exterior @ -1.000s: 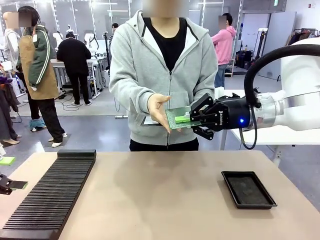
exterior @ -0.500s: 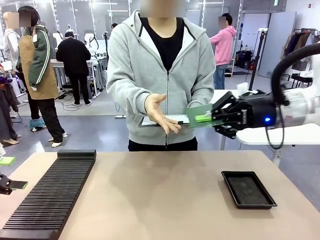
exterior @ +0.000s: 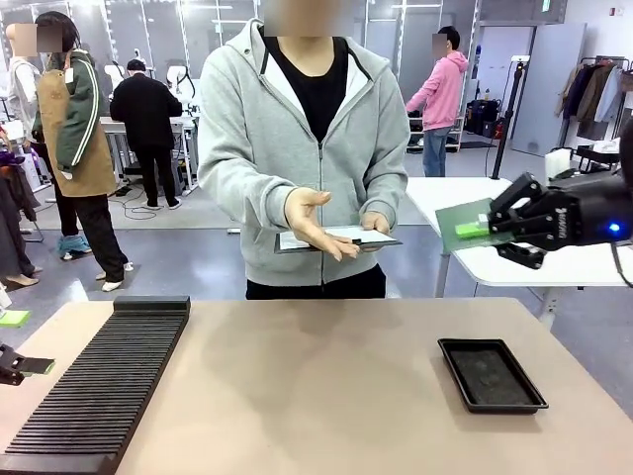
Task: Inspect the PCB.
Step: Place the Blank PCB in the ESD tray.
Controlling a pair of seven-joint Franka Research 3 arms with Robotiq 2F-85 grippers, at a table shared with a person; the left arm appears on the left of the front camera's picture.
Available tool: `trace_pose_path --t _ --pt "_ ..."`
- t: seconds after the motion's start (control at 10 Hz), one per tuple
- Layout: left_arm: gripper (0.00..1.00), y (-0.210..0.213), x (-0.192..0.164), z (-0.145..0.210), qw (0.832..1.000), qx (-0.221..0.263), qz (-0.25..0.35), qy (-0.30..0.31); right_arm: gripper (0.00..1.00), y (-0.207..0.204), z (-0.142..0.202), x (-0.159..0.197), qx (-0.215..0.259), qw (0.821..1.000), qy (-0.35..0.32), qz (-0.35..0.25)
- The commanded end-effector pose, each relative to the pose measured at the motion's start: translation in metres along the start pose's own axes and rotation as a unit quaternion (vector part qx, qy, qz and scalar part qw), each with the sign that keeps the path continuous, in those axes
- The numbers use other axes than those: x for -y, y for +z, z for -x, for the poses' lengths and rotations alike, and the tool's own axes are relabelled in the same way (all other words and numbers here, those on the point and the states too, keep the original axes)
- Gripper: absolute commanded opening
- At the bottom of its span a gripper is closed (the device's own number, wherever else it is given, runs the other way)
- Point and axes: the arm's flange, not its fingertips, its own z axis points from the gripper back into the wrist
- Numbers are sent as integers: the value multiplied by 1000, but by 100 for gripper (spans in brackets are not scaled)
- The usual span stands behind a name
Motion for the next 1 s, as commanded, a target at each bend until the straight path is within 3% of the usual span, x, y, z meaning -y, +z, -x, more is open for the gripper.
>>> trace_pose_path --t 0.0,0.3,0.6,0.8,0.9 --pt "100 -1 0 -1 1000 1 0 2 3 14 7 2 20 996 7 85" --pt "100 -1 0 -1 1000 1 0 2 3 29 0 23 45 979 19 199" --pt "100 -1 0 -1 1000 1 0 2 3 16 -4 47 4 961 25 275" --pt "100 -1 0 -1 1000 1 0 2 3 8 -3 50 14 955 28 296" --pt "100 -1 0 -1 1000 1 0 2 3 20 -2 53 5 962 41 272"
